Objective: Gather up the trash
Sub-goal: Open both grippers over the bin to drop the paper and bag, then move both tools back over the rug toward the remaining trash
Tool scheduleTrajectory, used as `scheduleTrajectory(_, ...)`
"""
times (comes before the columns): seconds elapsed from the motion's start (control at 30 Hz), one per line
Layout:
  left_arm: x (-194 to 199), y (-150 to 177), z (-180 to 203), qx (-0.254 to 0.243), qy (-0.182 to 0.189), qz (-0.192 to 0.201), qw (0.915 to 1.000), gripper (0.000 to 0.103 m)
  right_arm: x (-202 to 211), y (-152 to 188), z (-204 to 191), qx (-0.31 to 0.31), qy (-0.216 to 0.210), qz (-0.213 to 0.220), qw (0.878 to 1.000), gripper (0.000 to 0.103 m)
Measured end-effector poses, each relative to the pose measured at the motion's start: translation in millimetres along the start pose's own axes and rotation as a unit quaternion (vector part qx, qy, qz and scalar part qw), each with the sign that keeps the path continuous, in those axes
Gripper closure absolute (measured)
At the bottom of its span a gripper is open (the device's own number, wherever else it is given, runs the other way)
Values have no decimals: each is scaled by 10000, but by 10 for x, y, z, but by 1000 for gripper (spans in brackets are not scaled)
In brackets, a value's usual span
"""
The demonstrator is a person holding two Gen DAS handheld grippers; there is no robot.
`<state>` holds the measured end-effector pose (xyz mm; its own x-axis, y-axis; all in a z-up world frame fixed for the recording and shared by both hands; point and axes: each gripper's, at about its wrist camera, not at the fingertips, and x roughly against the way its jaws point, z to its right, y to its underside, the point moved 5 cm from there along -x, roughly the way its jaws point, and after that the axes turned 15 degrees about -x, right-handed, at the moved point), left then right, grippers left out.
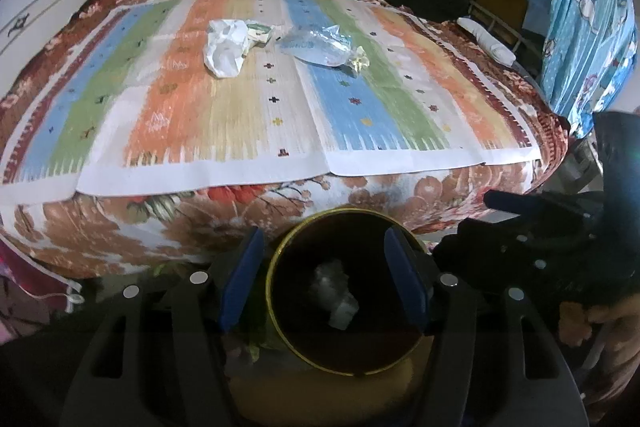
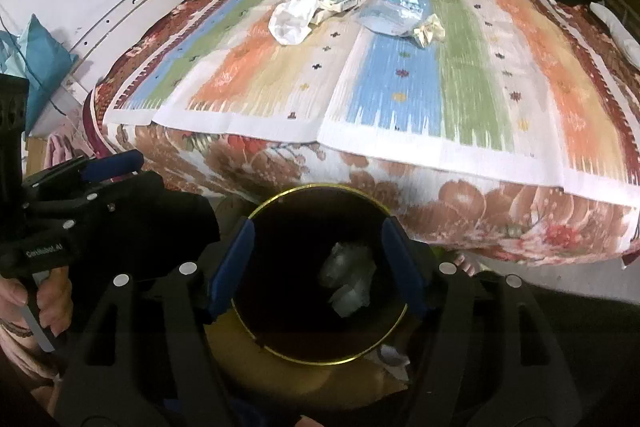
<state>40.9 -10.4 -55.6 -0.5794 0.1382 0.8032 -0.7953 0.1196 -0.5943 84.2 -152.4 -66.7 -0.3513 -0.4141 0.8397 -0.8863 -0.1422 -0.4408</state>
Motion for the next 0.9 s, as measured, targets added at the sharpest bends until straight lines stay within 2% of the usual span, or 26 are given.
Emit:
scheduleTrajectory(0.27,-72,-254,-139,-86,-134,-93,9998,37,-45,-276,-7,177,171,88,9997,33)
scheduleTrajectory(0.33,-85,-360,-179,-165,-295,-84,9994,36,-54,-343,0,218,210,112,9995,32)
scheduleTrajectory(0.47,-118,-554,-264,-173,-301,-70,9994,34,-56,-581,127,368,540,278,9975,29)
scheduleTrajectory(0.63,-187,-753,-421,28,-303,-133,9994,33,-88,-813,149,311,437,206,9983,28)
scheduleTrajectory(0.9,-302,-1134,-629,60,-624,-51,9980,32,-219,-1261,95,374,561,325,9972,25)
